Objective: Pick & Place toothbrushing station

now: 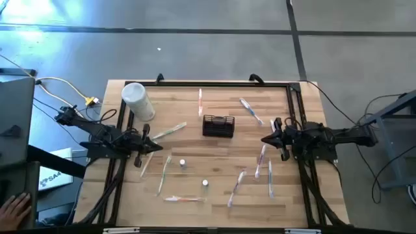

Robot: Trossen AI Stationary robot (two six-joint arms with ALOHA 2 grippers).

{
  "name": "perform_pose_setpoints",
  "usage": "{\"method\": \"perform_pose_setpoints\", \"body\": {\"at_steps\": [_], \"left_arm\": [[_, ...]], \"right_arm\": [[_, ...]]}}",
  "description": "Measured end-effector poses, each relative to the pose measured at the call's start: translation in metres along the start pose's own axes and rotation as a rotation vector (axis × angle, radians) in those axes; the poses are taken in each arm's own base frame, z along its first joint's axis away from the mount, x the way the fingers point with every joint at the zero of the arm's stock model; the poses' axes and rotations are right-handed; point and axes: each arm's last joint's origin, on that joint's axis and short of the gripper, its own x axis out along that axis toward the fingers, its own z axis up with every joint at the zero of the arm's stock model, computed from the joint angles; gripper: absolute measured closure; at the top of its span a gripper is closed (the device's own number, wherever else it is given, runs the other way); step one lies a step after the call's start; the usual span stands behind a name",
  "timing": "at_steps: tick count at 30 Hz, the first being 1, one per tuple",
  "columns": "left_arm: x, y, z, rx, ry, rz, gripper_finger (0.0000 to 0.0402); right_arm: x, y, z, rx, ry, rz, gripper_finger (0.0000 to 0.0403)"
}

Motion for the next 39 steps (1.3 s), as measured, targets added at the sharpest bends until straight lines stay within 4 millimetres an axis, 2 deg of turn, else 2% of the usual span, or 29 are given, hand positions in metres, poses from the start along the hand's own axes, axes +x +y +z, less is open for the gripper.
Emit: {"method": "perform_pose_setpoints", "body": {"at_steps": [7, 10, 15, 21, 24, 28, 32, 39], "left_arm": [[0.0, 0.0, 0.0, -0.002, -0.004, -0.004, 0.0394], [0.0, 0.0, 0.001, -0.003, -0.007, -0.005, 0.0394], [0.0, 0.0, 0.001, -0.003, -0.006, -0.005, 0.0394], [0.0, 0.0, 0.0, -0.029, -0.002, -0.007, 0.0394], [0.0, 0.0, 0.001, -0.08, -0.005, 0.006, 0.0394], [-0.001, 0.002, 0.002, -0.059, -0.004, 0.054, 0.0392], [-0.003, 0.003, 0.011, -0.057, 0.033, 0.111, 0.0363], [0.001, 0.002, 0.035, -0.061, 0.126, 0.17, 0.0274]], "right_arm": [[-0.001, 0.001, 0.012, -0.092, -0.121, 0.008, 0.0399], [-0.001, 0.003, 0.015, -0.122, -0.155, 0.062, 0.0399], [-0.001, 0.006, 0.013, -0.076, -0.129, 0.159, 0.0399], [-0.001, 0.005, 0.009, 0.019, -0.084, 0.163, 0.0399], [-0.001, 0.005, 0.007, 0.024, -0.057, 0.159, 0.0399], [-0.001, 0.005, 0.007, 0.019, -0.056, 0.154, 0.0399], [-0.001, 0.005, 0.008, -0.014, -0.078, 0.155, 0.0399], [-0.001, 0.005, 0.009, -0.064, -0.093, 0.154, 0.0399]]}}
